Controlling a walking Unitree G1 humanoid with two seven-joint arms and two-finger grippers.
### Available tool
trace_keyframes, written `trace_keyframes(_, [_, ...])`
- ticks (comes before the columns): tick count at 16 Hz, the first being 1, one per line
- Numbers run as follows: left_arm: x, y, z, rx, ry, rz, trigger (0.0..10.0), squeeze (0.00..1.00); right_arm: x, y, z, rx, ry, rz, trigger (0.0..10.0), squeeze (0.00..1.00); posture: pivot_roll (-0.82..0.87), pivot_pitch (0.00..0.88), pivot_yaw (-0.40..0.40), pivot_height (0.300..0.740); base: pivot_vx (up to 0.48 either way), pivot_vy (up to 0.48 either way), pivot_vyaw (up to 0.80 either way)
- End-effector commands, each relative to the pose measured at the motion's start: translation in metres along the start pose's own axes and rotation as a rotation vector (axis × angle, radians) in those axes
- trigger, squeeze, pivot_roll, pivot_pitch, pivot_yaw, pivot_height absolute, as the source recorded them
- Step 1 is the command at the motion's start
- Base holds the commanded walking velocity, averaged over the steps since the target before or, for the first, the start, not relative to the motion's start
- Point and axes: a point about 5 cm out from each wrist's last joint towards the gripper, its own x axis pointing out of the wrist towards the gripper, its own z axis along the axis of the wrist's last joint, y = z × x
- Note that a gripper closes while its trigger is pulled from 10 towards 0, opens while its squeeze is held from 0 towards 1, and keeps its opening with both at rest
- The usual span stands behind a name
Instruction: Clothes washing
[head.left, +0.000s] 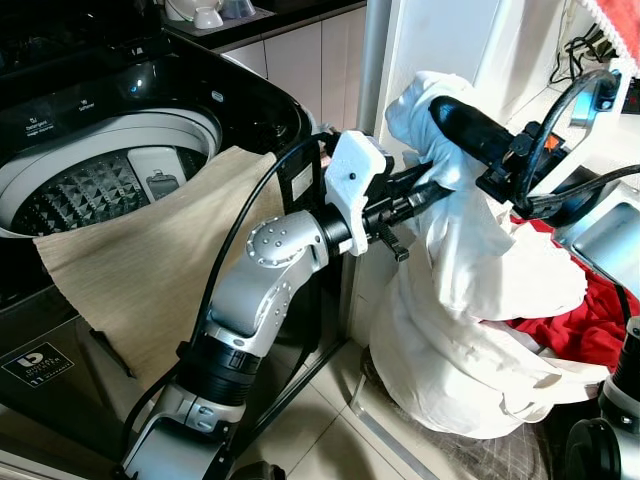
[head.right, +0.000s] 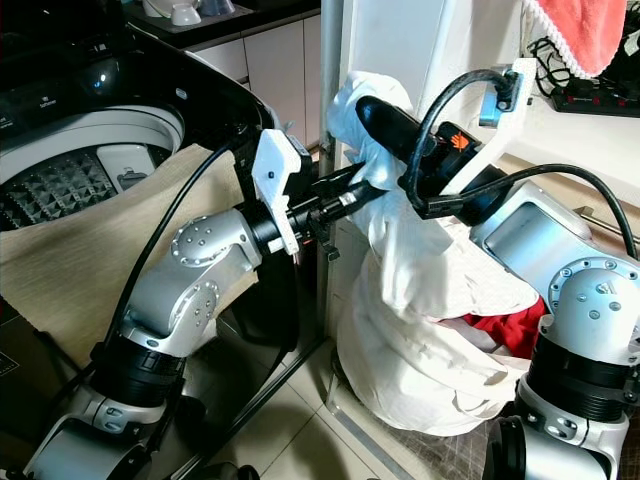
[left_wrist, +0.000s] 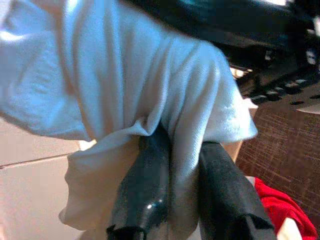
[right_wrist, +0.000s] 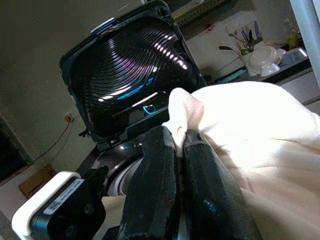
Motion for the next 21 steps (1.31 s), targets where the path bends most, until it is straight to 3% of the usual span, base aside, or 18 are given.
trace_keyframes(1, [-0.001, 0.009, 0.009, 0.020, -0.038, 0.050, 0.0, 0.00, -0.001, 0.007, 0.004, -0.047, -0.013, 0.023, 8.4, 0.88, -0.17, 0.000, 0.055, 0.740, 0.000, 0.000, 0.00])
trace_keyframes(2, [-0.002, 0.016, 0.012, 0.026, -0.055, 0.098, 0.0, 0.00, -0.002, 0.007, 0.004, -0.020, -0.018, 0.037, 10.0, 1.00, -0.17, 0.000, 0.055, 0.740, 0.000, 0.000, 0.00])
trace_keyframes(3, [-0.004, 0.022, 0.016, 0.033, -0.067, 0.136, 0.0, 0.00, -0.002, 0.007, 0.004, -0.023, -0.017, 0.038, 10.0, 1.00, -0.17, 0.000, 0.055, 0.740, 0.000, 0.000, 0.00])
trace_keyframes(4, [-0.013, 0.049, 0.032, 0.096, -0.106, 0.282, 0.0, 0.00, -0.005, 0.004, 0.006, -0.077, -0.005, -0.010, 10.0, 1.00, -0.17, 0.000, 0.053, 0.740, 0.000, 0.000, 0.00])
trace_keyframes(5, [-0.019, 0.060, 0.039, 0.125, -0.118, 0.340, 0.0, 0.00, -0.005, 0.004, 0.005, -0.090, 0.002, -0.018, 10.0, 0.95, -0.17, 0.000, 0.053, 0.740, 0.000, 0.000, 0.00])
trace_keyframes(6, [-0.032, 0.084, 0.062, 0.205, -0.151, 0.463, 0.0, 0.00, -0.007, 0.005, 0.006, -0.108, 0.004, -0.012, 10.0, 0.00, -0.17, 0.000, 0.054, 0.740, 0.000, 0.000, 0.00])
trace_keyframes(7, [-0.037, 0.093, 0.072, 0.240, -0.167, 0.511, 0.0, 0.00, -0.007, 0.005, 0.006, -0.115, 0.002, -0.008, 10.0, 0.00, -0.17, 0.000, 0.052, 0.740, 0.000, 0.000, 0.00])
trace_keyframes(8, [-0.066, 0.132, 0.132, 0.437, -0.249, 0.728, 0.0, 0.00, -0.008, 0.010, 0.007, -0.136, -0.004, 0.017, 10.0, 0.00, -0.16, 0.000, 0.052, 0.740, 0.000, 0.000, 0.00])
trace_keyframes(9, [-0.078, 0.143, 0.158, 0.510, -0.295, 0.804, 0.0, 0.00, -0.007, 0.010, 0.006, -0.139, -0.003, 0.021, 10.0, 0.00, -0.16, 0.000, 0.051, 0.740, 0.000, 0.000, 0.00])
trace_keyframes(10, [-0.098, 0.153, 0.206, 0.692, -0.357, 0.917, 0.0, 0.00, -0.006, 0.010, 0.005, -0.147, 0.005, 0.018, 10.0, 0.00, -0.15, 0.000, 0.052, 0.740, 0.000, 0.000, 0.00])
trace_keyframes(11, [-0.113, 0.153, 0.238, 0.833, -0.418, 0.991, 0.0, 0.00, -0.006, 0.010, 0.004, -0.151, 0.010, 0.018, 10.0, 0.00, -0.15, 0.000, 0.054, 0.740, 0.000, 0.000, 0.00])
trace_keyframes(12, [-0.116, 0.152, 0.247, 0.864, -0.436, 1.005, 0.0, 0.00, -0.005, 0.010, 0.003, -0.157, 0.014, 0.018, 10.0, 0.00, -0.15, 0.000, 0.054, 0.740, 0.000, 0.000, 0.00])
trace_keyframes(14, [-0.118, 0.171, 0.231, 0.821, -0.253, 1.023, 0.0, 0.00, -0.003, 0.010, -0.001, -0.173, 0.032, 0.019, 10.0, 0.00, -0.15, 0.000, 0.054, 0.740, 0.000, 0.000, 0.00])
trace_keyframes(15, [-0.115, 0.187, 0.193, 0.709, -0.046, 1.002, 10.0, 0.00, -0.001, 0.010, -0.007, -0.189, 0.061, 0.017, 10.0, 0.00, -0.15, 0.000, 0.055, 0.740, 0.000, 0.000, 0.00])
trace_keyframes(16, [-0.119, 0.200, 0.137, 0.553, 0.190, 0.989, 10.0, 0.00, 0.002, 0.012, -0.015, -0.208, 0.102, 0.020, 10.0, 0.00, -0.15, 0.000, 0.058, 0.740, 0.000, 0.000, 0.00])
trace_keyframes(19, [-0.136, 0.206, 0.074, 0.353, 0.417, 1.007, 10.0, 0.00, 0.005, 0.019, -0.029, -0.230, 0.167, 0.039, 10.0, 0.00, -0.17, 0.000, 0.061, 0.740, 0.000, 0.000, 0.00])
trace_keyframes(21, [-0.149, 0.206, 0.053, 0.268, 0.517, 1.023, 10.0, 0.00, 0.006, 0.030, -0.044, -0.256, 0.246, 0.111, 10.0, 0.00, -0.17, 0.000, 0.058, 0.740, 0.000, 0.000, 0.00])
